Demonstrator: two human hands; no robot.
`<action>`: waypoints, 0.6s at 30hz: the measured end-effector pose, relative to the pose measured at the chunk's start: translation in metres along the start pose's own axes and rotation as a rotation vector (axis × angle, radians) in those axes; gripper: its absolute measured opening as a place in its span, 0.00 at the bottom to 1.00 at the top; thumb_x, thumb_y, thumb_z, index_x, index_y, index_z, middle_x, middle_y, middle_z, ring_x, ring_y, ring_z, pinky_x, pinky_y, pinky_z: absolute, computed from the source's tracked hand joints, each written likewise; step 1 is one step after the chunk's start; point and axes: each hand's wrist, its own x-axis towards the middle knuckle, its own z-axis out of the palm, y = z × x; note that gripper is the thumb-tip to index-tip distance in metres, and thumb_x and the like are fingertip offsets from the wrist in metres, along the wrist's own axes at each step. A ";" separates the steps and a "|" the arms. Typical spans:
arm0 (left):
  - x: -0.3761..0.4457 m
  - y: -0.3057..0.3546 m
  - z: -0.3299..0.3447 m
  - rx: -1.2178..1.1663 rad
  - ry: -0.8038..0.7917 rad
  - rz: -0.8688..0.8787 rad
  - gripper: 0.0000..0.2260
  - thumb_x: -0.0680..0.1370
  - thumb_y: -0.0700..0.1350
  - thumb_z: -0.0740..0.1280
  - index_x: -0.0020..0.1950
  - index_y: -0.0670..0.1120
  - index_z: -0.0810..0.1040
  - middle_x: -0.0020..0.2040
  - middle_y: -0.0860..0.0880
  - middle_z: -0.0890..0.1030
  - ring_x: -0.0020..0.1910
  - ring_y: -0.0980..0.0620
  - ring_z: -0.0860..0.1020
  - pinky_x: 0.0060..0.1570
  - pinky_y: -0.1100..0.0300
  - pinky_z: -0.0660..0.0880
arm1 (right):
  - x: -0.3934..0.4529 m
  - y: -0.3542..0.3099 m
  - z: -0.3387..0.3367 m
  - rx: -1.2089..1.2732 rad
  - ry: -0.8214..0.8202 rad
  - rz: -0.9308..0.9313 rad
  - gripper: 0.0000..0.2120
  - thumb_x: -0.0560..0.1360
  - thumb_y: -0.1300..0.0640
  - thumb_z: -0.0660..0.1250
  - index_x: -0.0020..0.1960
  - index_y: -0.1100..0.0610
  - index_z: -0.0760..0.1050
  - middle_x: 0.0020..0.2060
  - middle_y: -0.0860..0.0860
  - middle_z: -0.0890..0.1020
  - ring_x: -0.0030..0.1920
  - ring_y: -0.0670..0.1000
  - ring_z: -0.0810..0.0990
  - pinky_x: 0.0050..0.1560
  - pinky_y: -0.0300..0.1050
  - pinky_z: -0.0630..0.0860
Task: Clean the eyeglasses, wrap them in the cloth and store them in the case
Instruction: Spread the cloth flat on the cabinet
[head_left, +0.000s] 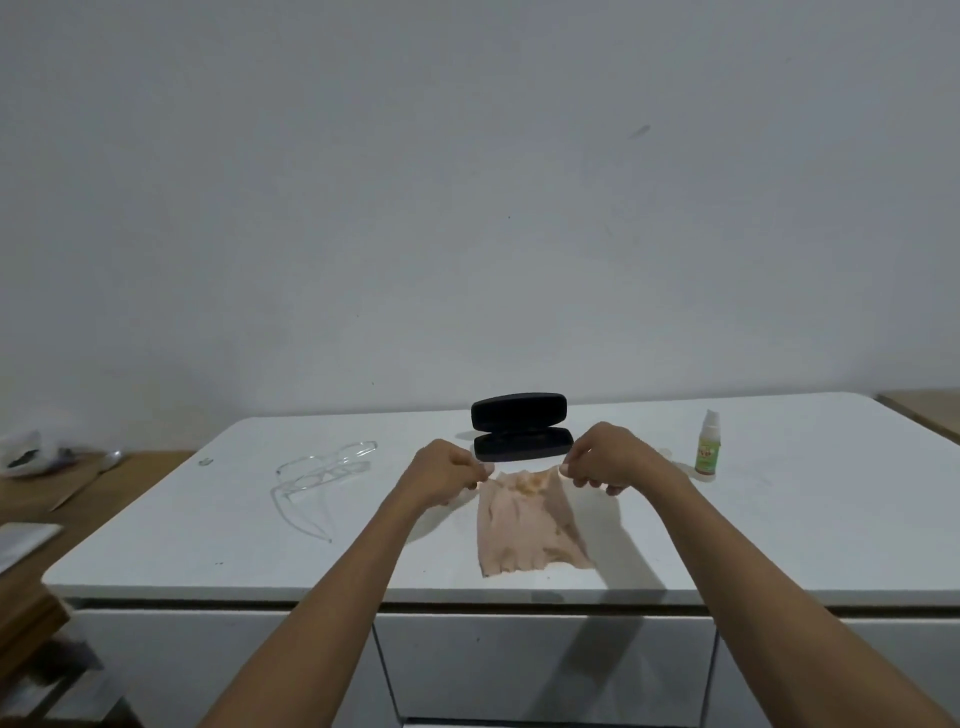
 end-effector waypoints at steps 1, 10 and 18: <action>0.007 -0.002 0.003 0.009 0.047 -0.020 0.13 0.78 0.52 0.73 0.43 0.43 0.87 0.40 0.50 0.83 0.32 0.54 0.75 0.34 0.63 0.72 | 0.007 0.001 0.004 0.037 0.053 0.019 0.09 0.78 0.55 0.70 0.49 0.60 0.84 0.38 0.51 0.85 0.36 0.50 0.79 0.35 0.41 0.78; 0.033 0.009 0.023 0.267 -0.047 -0.004 0.04 0.72 0.41 0.76 0.42 0.50 0.86 0.40 0.54 0.80 0.38 0.53 0.79 0.38 0.64 0.73 | 0.043 0.004 0.036 -0.041 0.193 0.072 0.12 0.73 0.49 0.74 0.47 0.59 0.82 0.43 0.53 0.84 0.41 0.55 0.83 0.44 0.47 0.80; 0.040 0.004 0.017 0.106 -0.016 0.015 0.08 0.69 0.34 0.74 0.36 0.47 0.80 0.38 0.47 0.82 0.36 0.50 0.79 0.36 0.61 0.75 | 0.049 0.005 0.039 0.217 0.254 0.041 0.04 0.68 0.64 0.68 0.40 0.60 0.82 0.34 0.53 0.84 0.34 0.53 0.81 0.35 0.44 0.76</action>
